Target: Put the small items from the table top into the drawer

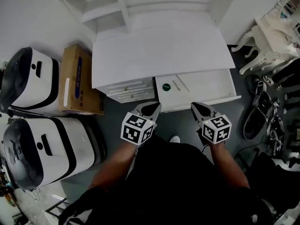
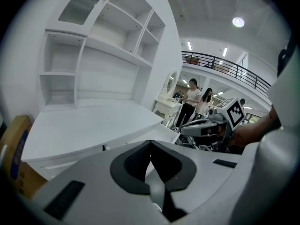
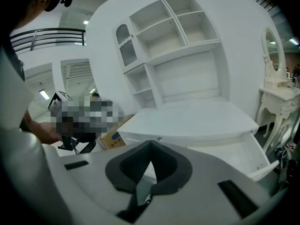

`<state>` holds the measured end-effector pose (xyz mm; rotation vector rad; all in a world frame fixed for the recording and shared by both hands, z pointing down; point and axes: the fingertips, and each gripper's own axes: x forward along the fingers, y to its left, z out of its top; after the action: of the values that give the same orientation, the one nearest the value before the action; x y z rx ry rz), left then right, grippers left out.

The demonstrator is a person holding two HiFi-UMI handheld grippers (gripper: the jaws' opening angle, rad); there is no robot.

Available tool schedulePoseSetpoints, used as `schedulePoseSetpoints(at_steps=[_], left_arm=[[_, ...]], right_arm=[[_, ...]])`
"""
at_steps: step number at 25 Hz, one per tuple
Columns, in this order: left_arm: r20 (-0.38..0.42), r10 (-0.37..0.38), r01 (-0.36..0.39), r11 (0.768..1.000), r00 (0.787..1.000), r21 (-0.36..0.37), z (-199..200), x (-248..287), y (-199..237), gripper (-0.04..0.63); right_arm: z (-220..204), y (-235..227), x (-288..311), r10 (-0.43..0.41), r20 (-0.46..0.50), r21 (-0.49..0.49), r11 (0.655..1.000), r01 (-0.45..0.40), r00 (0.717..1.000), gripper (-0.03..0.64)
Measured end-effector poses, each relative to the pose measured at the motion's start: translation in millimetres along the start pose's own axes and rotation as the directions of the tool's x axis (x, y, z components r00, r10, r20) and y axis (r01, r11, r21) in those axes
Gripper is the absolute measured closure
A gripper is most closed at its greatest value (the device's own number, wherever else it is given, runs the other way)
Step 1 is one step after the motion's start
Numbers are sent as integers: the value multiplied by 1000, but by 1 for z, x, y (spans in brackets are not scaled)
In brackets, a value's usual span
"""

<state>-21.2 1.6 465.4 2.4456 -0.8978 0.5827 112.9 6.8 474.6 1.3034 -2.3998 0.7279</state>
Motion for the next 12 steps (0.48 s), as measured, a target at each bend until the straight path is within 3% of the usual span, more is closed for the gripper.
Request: schedulePoseSetpoints(at_steps=[12], left_arm=[[-19, 82, -82, 997, 996, -6, -32, -13, -61, 592]], right_arm=[[-39, -4, -53, 74, 27, 34, 997, -75, 997, 591]])
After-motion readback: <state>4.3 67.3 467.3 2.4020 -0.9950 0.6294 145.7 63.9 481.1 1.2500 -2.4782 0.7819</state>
